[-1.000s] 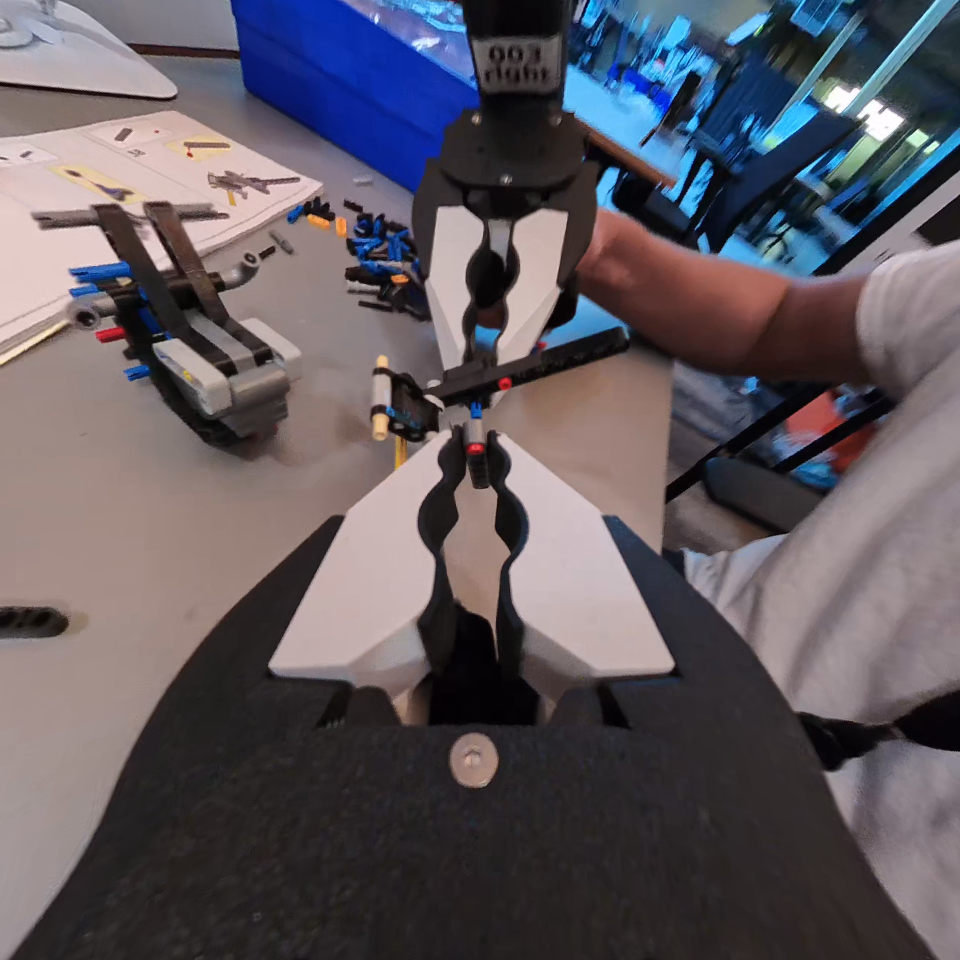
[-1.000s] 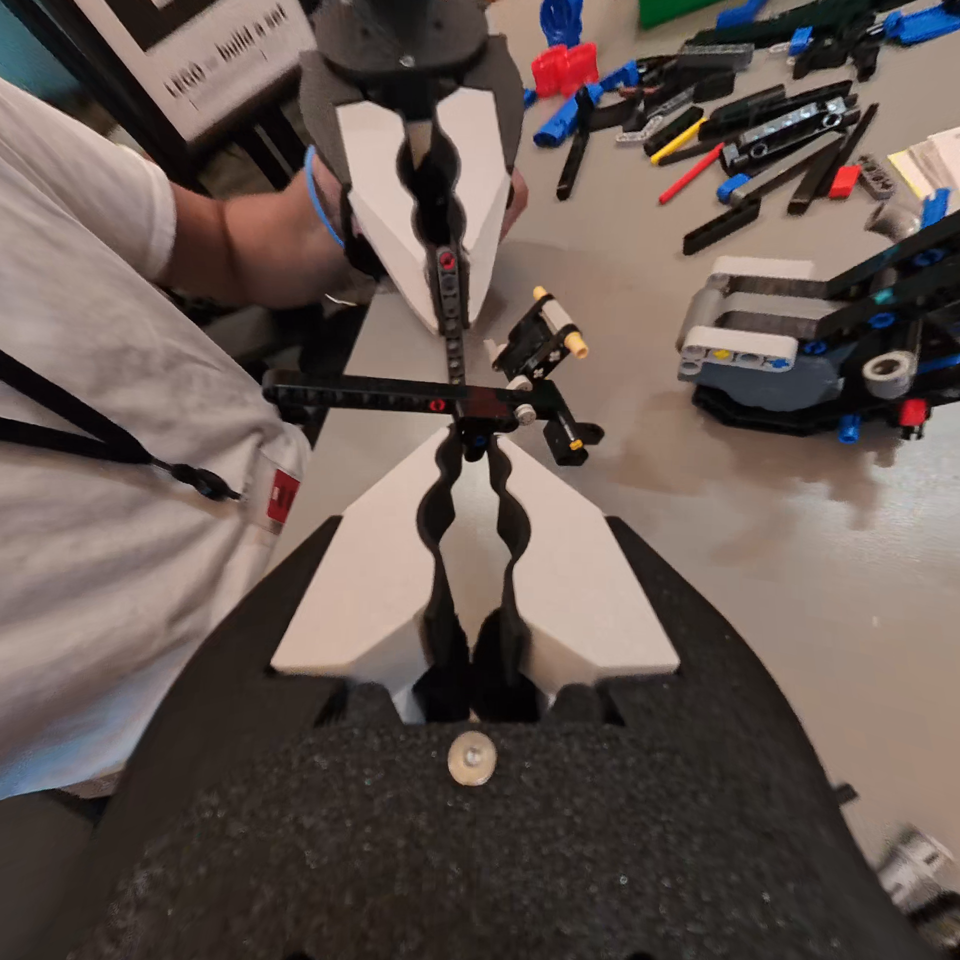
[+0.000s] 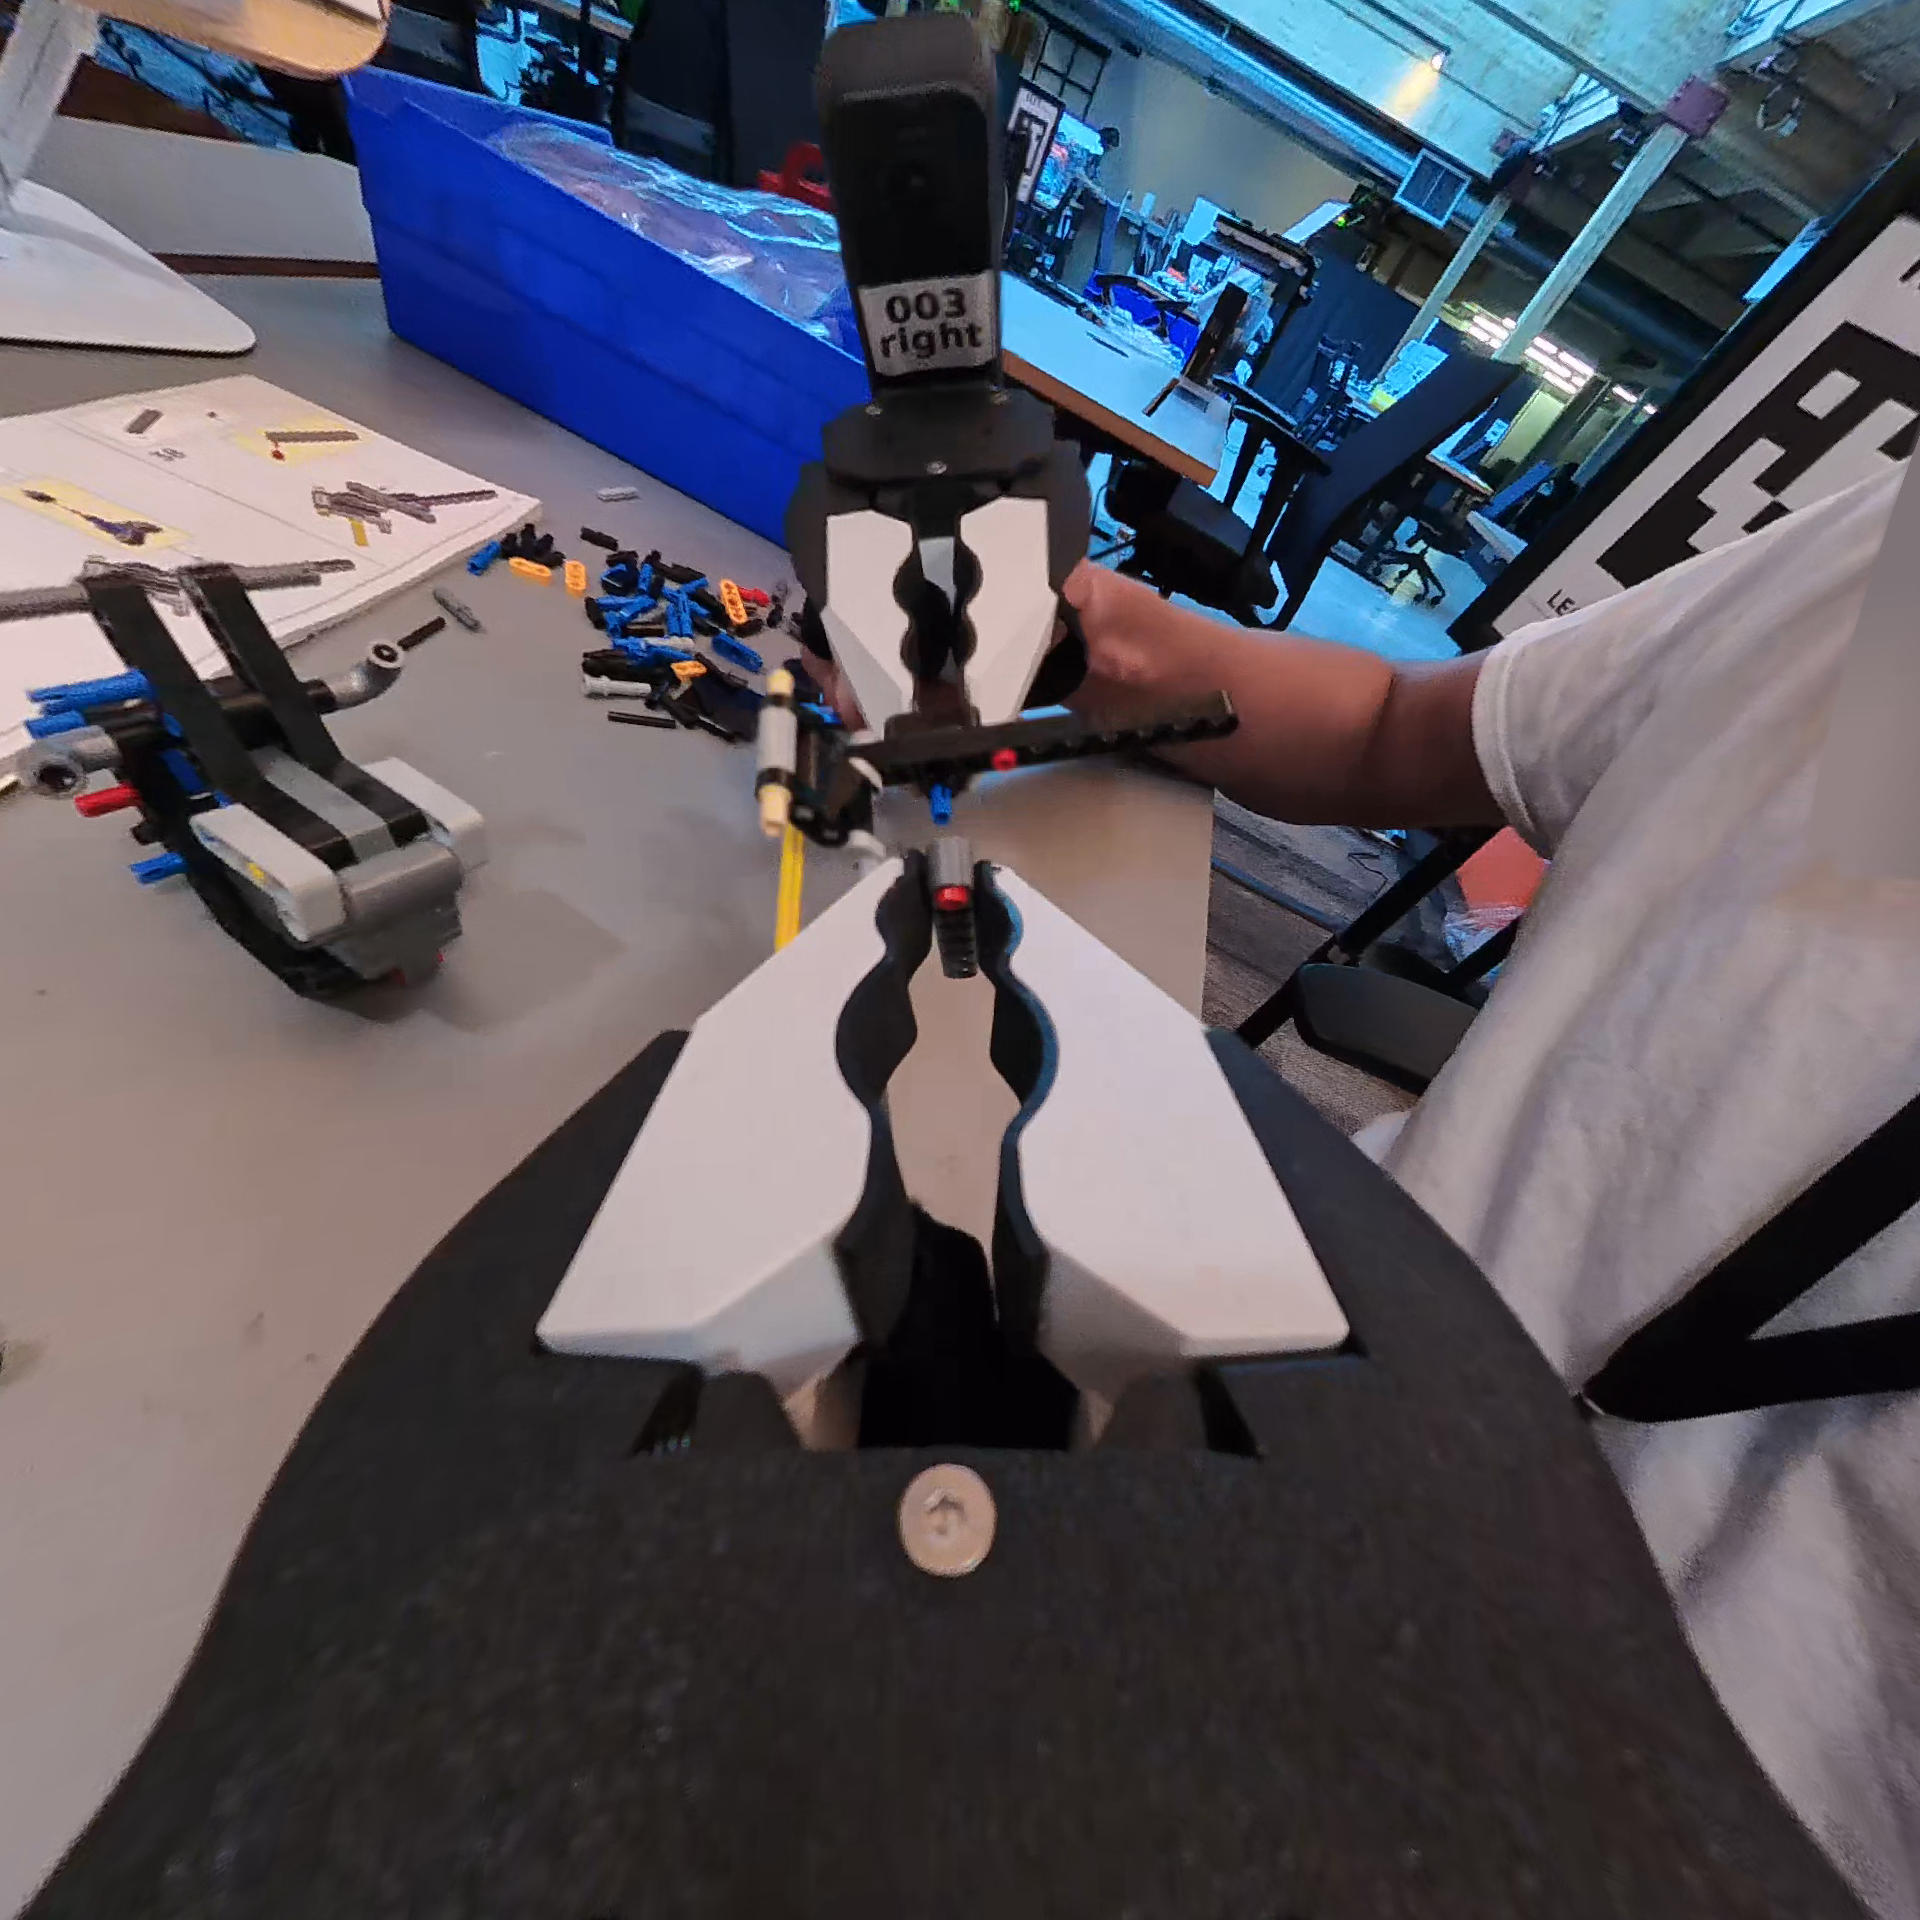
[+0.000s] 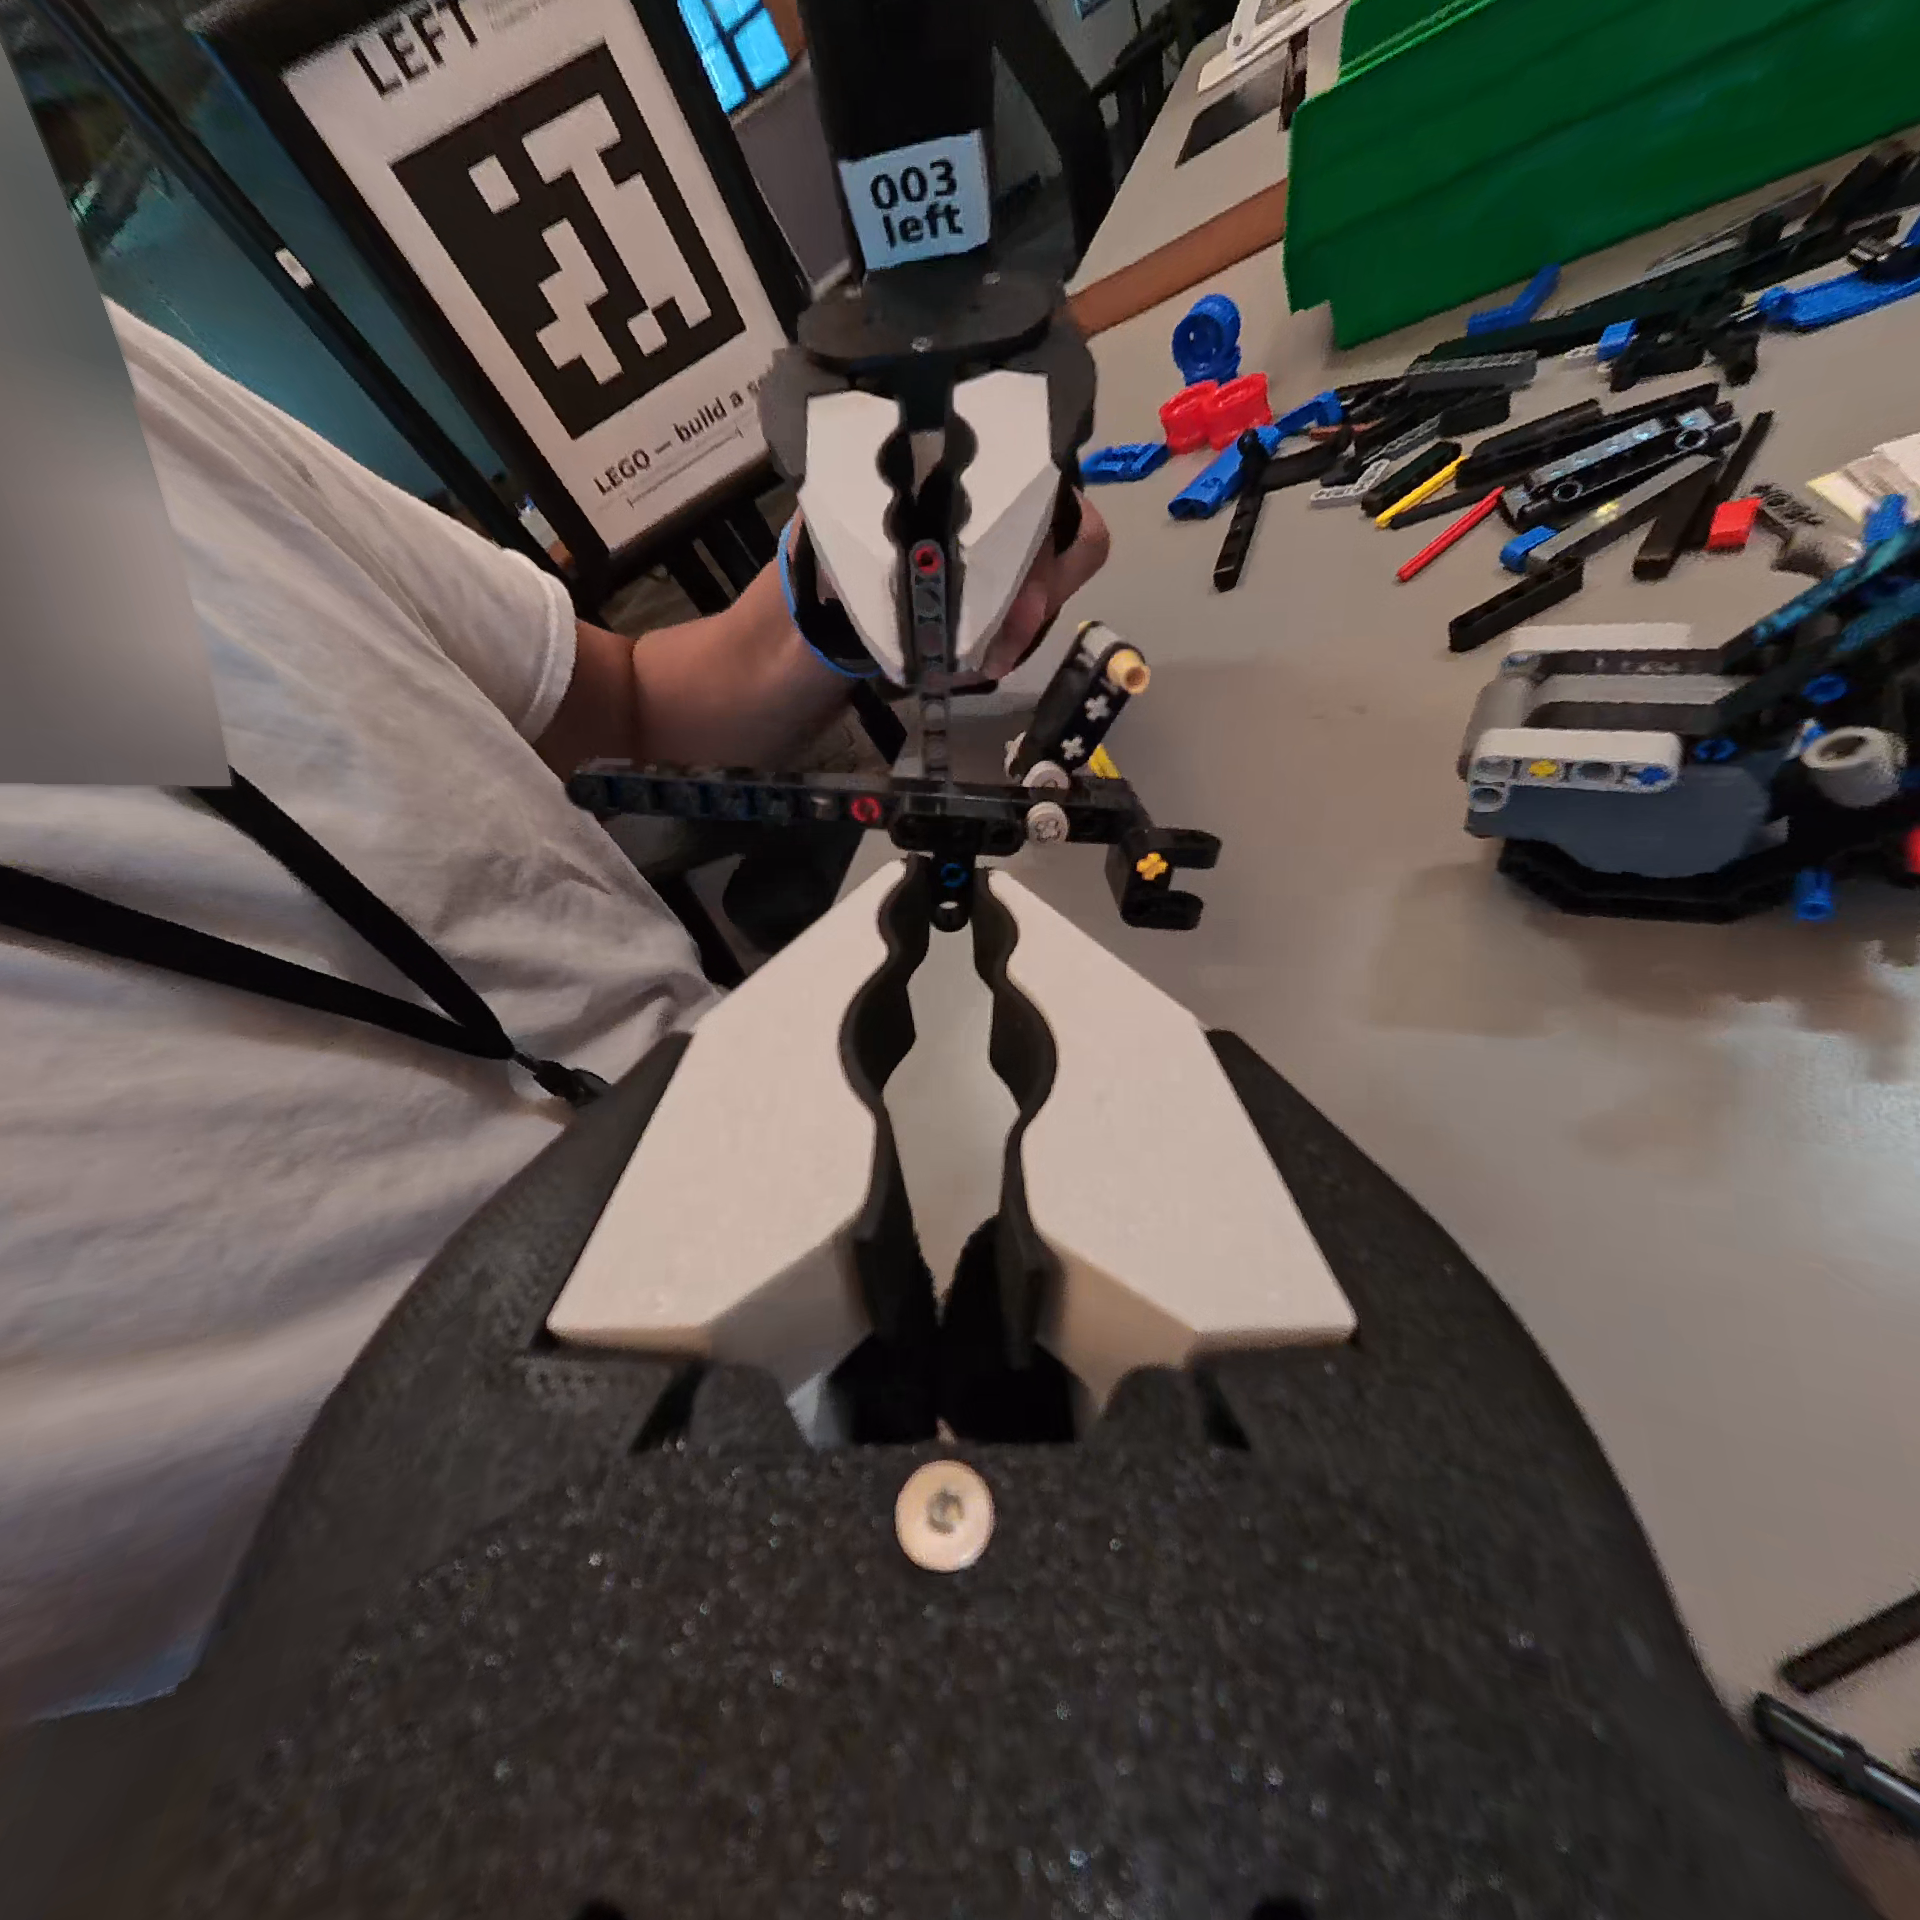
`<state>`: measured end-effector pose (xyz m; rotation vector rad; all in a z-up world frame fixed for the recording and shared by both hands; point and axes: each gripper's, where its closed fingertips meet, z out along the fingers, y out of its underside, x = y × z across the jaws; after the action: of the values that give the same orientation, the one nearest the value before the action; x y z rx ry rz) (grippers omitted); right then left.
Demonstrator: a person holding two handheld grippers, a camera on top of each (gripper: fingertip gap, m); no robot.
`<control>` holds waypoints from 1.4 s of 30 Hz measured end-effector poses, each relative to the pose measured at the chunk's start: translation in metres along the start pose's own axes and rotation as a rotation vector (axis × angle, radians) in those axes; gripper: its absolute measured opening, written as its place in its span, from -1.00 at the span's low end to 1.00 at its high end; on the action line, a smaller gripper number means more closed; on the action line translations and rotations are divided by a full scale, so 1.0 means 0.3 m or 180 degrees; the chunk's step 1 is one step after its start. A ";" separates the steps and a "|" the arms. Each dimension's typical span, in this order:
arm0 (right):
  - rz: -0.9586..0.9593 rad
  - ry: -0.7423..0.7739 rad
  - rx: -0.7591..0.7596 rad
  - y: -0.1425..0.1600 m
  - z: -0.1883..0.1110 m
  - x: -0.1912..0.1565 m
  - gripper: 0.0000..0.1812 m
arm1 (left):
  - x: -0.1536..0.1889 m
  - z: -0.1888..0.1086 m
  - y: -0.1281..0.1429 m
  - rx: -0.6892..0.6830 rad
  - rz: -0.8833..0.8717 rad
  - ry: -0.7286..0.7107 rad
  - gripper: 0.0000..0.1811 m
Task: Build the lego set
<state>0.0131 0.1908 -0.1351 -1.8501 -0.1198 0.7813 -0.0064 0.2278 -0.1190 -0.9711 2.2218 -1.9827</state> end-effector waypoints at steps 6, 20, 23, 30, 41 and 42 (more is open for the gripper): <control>0.0220 -0.0194 0.0196 -0.019 -0.006 -0.003 -0.93 | -0.012 0.005 -0.018 -0.0079 -0.0179 -0.0002 -0.94; 0.0455 -0.0181 0.0142 -0.011 0.061 -0.017 -0.93 | -0.004 0.041 -0.021 0.0025 -0.0449 0.0224 -0.93; 0.0474 -0.0209 0.0152 -0.012 0.061 -0.020 -0.93 | -0.008 0.049 -0.025 0.0062 -0.0448 0.0180 -0.93; 0.0519 -0.0231 0.0150 -0.007 0.077 -0.020 -0.93 | -0.023 0.082 -0.024 0.0240 -0.0545 0.0125 -0.94; 0.0298 0.0338 0.0220 -0.034 -0.017 0.073 -0.93 | -0.008 -0.042 0.080 -0.0167 -0.0723 -0.0122 -0.94; 0.0280 0.0366 0.0220 -0.033 -0.015 0.077 -0.93 | -0.012 -0.061 0.136 -0.0561 -0.0651 -0.0230 -0.94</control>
<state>0.0364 0.2012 -0.1360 -1.8394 0.0617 0.7286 -0.0285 0.2460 -0.1535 -1.3168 2.3754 -1.8117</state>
